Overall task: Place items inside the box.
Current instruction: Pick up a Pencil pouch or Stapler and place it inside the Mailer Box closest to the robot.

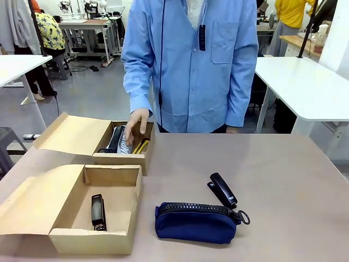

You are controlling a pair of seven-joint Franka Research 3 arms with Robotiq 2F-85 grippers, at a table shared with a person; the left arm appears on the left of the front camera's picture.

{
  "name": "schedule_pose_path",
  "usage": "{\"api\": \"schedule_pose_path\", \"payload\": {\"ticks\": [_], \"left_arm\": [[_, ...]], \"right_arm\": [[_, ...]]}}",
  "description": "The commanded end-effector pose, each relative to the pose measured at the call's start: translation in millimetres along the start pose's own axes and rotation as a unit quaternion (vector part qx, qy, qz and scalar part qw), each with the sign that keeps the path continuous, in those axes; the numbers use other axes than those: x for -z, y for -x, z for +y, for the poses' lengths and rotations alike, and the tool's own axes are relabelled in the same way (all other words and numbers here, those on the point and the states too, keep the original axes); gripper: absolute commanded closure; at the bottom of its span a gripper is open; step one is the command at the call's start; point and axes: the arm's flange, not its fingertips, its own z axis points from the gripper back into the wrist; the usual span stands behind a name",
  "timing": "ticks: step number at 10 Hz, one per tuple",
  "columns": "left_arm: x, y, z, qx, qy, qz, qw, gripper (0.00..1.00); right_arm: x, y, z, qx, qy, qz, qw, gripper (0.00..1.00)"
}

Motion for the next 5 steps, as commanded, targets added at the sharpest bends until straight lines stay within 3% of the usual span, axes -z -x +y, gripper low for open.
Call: {"api": "schedule_pose_path", "payload": {"ticks": [1, 2, 3, 4, 5], "left_arm": [[0, 1, -2, 0.011, 0.009, -0.001, 1.000, 0.00], [0, 1, -2, 0.011, 0.009, -0.001, 1.000, 0.00], [0, 1, -2, 0.011, 0.009, -0.001, 1.000, 0.00], [0, 1, -2, 0.011, 0.009, -0.001, 1.000, 0.00], [0, 1, -2, 0.011, 0.009, -0.001, 1.000, 0.00]], "right_arm": [[54, 10, 27, -0.098, 0.081, 0.082, 0.988, 0.00], [117, 24, 49, -0.183, 0.125, 0.174, 0.959, 0.00], [176, 47, 60, -0.245, 0.166, 0.268, 0.917, 0.00], [234, 85, 60, -0.321, 0.201, 0.369, 0.848, 0.00], [263, 116, 52, -0.361, 0.229, 0.453, 0.782, 0.00]]}}
